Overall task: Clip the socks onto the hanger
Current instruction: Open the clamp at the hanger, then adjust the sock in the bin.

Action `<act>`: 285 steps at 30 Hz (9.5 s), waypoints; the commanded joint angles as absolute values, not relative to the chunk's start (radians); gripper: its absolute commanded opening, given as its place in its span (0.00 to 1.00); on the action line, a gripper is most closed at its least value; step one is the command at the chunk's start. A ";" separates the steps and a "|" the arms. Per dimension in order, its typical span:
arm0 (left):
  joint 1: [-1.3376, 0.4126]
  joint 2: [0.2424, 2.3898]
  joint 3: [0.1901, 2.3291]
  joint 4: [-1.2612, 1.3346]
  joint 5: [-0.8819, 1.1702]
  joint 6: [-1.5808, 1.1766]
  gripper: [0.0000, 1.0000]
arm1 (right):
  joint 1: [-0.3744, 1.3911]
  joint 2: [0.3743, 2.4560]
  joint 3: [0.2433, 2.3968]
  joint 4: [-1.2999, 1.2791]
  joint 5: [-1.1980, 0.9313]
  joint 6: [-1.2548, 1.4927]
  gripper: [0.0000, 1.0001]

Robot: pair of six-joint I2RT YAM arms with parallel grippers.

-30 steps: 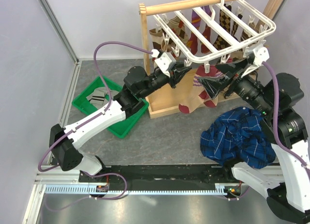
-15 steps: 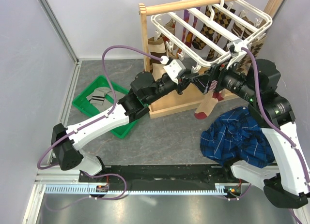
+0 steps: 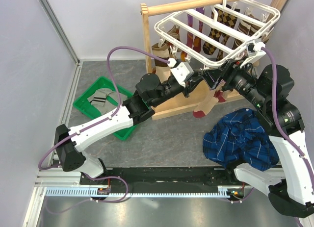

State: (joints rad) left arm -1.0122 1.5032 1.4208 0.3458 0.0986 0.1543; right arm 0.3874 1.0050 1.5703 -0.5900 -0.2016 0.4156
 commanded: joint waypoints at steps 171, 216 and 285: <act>-1.117 1.542 1.328 0.451 0.023 -0.117 0.08 | 0.387 0.980 1.428 -0.354 -0.132 0.396 0.23; -0.482 1.018 0.847 -0.451 -0.477 -0.615 0.73 | 0.387 0.982 1.411 -0.456 -0.083 0.209 0.00; -0.405 1.496 1.020 -0.735 -0.178 -0.532 0.12 | 0.397 0.983 1.405 -0.465 -0.051 0.152 0.00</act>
State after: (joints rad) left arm -0.4004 1.5387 1.0447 -0.7910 -0.2001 -0.4469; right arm 0.3958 0.9642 1.4048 -0.4118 -0.0769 0.1864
